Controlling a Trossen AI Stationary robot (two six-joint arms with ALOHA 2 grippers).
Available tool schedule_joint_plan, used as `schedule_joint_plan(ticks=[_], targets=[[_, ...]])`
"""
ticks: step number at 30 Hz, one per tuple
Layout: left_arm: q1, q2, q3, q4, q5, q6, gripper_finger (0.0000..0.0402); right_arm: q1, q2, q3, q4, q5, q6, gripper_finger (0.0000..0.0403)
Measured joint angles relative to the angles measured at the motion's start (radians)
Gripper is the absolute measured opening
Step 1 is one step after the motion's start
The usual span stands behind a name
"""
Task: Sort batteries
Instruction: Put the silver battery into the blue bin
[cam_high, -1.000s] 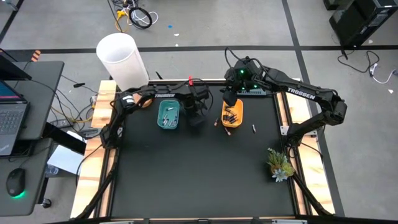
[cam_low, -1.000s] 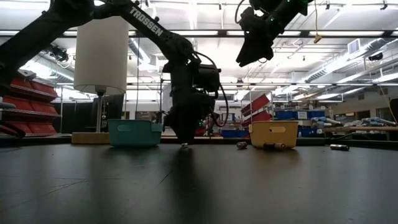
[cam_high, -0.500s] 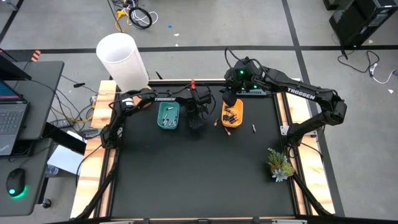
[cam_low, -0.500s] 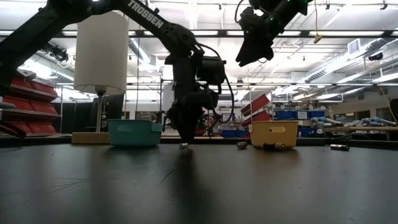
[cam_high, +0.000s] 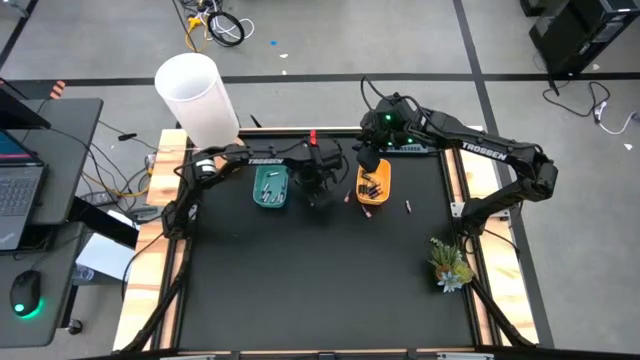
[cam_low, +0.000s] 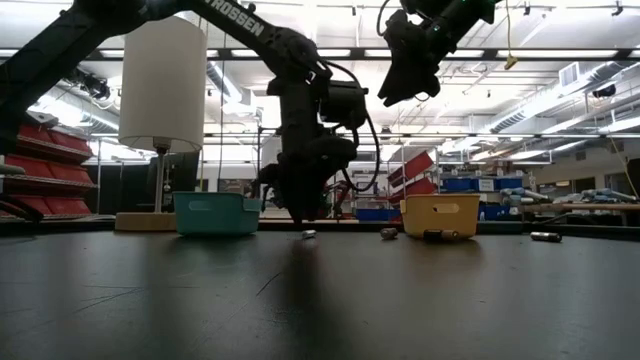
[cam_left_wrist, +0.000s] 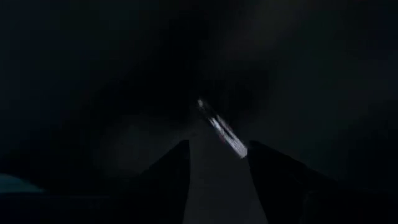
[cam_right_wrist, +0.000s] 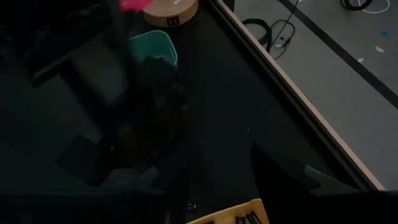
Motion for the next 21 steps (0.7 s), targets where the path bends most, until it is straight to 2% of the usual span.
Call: schedule_joint_plan(ticks=[5, 15, 18, 21], targets=[[-0.035, 0.027, -0.002, 0.022, -0.025, -0.01, 0.0172, 0.0, 0.0, 0.0, 0.011, 0.0, 0.0, 0.0169], [-0.031, 0.065, -0.001, 0.055, -0.011, 0.007, 0.0171, 0.011, 0.0, 0.0, 0.017, 0.0, 0.015, 0.0169], [-0.03, 0.066, -0.002, 0.053, -0.01, 0.043, 0.0159, 0.014, 0.0, 0.0, 0.018, 0.0, 0.016, 0.0169], [-0.03, 0.066, -0.002, 0.051, -0.011, 0.081, 0.013, 0.014, 0.0, 0.0, 0.018, 0.0, 0.016, 0.0169]])
